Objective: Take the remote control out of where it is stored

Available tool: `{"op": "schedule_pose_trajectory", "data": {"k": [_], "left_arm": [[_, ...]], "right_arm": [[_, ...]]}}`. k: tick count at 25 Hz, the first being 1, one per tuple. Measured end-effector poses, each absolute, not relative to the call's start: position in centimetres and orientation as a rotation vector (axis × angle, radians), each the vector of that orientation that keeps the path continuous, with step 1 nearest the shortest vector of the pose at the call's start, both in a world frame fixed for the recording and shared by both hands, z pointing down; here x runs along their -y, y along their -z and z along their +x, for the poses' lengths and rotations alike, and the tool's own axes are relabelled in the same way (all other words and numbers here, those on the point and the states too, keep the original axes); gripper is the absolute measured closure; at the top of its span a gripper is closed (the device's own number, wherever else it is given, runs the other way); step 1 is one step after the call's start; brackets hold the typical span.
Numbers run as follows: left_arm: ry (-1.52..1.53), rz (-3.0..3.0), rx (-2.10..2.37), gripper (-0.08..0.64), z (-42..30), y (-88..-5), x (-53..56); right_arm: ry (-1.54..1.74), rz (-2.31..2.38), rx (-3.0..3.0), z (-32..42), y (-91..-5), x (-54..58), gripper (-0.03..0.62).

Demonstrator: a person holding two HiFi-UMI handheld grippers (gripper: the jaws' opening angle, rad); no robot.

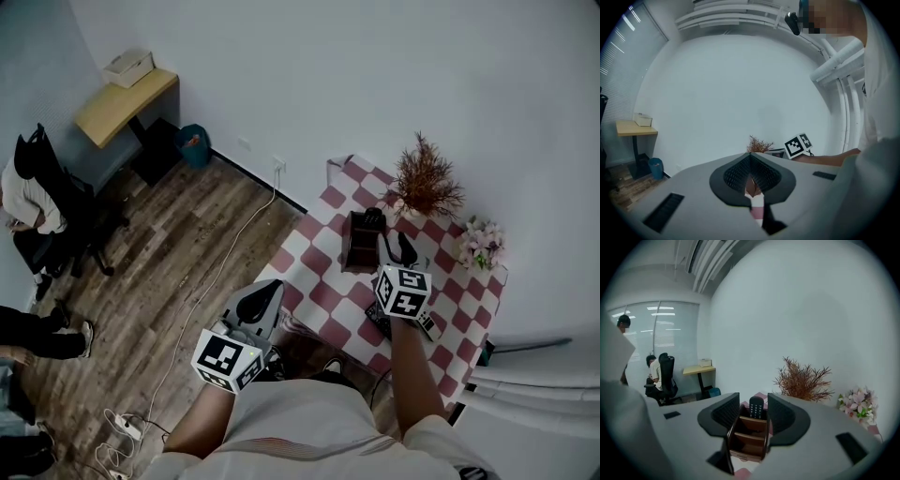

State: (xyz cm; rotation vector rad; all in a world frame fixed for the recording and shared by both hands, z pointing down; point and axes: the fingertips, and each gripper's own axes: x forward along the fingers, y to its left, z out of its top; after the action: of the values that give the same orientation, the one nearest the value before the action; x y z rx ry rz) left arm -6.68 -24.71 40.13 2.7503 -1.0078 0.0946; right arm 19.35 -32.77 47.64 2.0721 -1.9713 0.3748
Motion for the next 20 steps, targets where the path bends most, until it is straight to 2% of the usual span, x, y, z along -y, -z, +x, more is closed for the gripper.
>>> {"op": "schedule_pose_trajectory", "data": {"k": [4, 20], "left_arm": [[-0.114, 2.716, 1.028, 0.551, -7.9, -41.2, 26.1], [-0.163, 2.660, 1.050, 0.551, -10.3, -43.6, 29.8]], "right_arm": [[-0.447, 2.045, 1.891, 19.5, -50.9, 36.0, 0.380], [-0.611, 2.055, 1.644, 20.9, -57.5, 41.6, 0.381]]}}
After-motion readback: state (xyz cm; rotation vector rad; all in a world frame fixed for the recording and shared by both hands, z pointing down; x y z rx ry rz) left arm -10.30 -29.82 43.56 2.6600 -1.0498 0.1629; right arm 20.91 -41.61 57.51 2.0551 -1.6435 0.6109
